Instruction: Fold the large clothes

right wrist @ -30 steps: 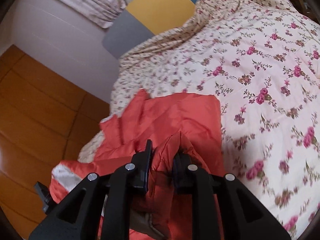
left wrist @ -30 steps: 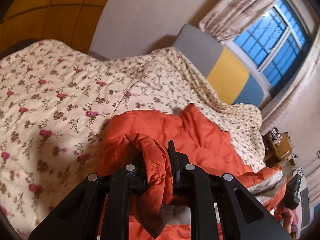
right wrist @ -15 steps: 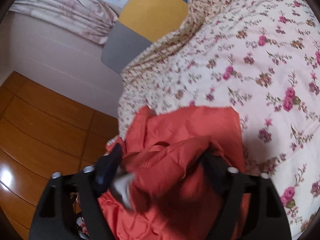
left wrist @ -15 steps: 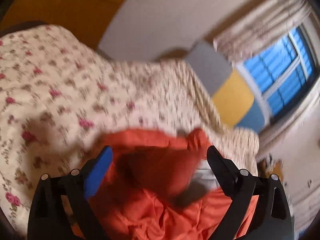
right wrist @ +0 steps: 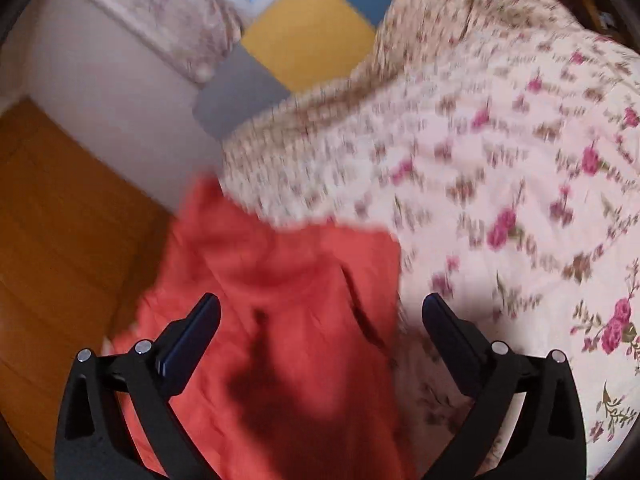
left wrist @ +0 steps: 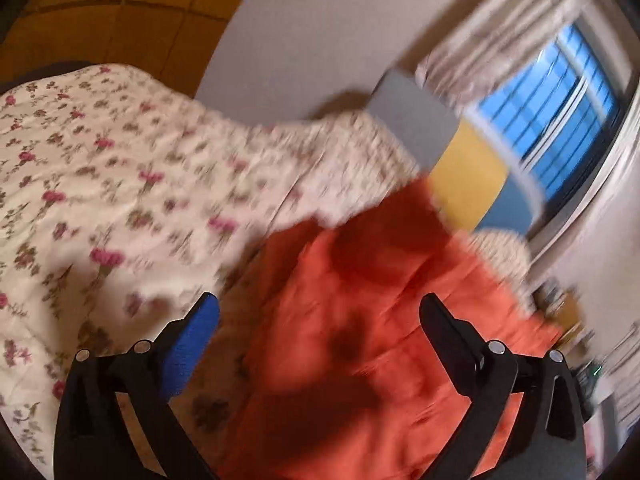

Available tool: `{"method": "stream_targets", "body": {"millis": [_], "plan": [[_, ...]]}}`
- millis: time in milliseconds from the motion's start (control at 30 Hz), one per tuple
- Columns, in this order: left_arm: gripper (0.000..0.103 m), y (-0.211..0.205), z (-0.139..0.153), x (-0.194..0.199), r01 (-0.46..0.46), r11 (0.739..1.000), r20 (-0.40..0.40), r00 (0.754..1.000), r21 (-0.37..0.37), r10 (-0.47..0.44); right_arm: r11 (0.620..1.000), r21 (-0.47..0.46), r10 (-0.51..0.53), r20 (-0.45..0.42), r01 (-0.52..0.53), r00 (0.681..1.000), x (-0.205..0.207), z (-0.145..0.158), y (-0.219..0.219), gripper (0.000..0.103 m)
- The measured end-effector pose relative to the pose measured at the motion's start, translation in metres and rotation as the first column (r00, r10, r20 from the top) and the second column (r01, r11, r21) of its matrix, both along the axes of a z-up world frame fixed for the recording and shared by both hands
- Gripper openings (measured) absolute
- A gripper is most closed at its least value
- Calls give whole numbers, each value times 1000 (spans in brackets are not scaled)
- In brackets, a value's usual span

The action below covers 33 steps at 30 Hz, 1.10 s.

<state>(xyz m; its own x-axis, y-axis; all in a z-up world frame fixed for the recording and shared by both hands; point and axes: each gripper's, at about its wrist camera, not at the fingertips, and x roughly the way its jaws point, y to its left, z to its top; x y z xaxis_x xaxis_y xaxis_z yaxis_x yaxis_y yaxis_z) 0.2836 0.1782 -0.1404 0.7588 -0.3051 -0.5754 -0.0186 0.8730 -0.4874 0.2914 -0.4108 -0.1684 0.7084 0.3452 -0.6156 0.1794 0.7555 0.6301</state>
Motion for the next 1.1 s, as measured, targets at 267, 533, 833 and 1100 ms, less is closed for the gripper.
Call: {"method": "stream_targets", "body": {"millis": [267, 533, 833, 1100], "plan": [[76, 5, -46, 31, 68, 986, -200, 975, -156, -98, 989, 72, 136, -50, -133, 989, 18, -31, 9, 91], [44, -23, -39, 13, 187, 981, -182, 964, -54, -194, 973, 137, 195, -52, -186, 979, 5, -31, 20, 54], [41, -36, -31, -49, 249, 968, -168, 954, -22, -250, 965, 157, 219, -42, -210, 975, -48, -17, 15, 52], [41, -47, -32, -112, 255, 966, -161, 952, -44, -259, 967, 175, 191, -32, -182, 981, -122, -16, 1, 52]]}}
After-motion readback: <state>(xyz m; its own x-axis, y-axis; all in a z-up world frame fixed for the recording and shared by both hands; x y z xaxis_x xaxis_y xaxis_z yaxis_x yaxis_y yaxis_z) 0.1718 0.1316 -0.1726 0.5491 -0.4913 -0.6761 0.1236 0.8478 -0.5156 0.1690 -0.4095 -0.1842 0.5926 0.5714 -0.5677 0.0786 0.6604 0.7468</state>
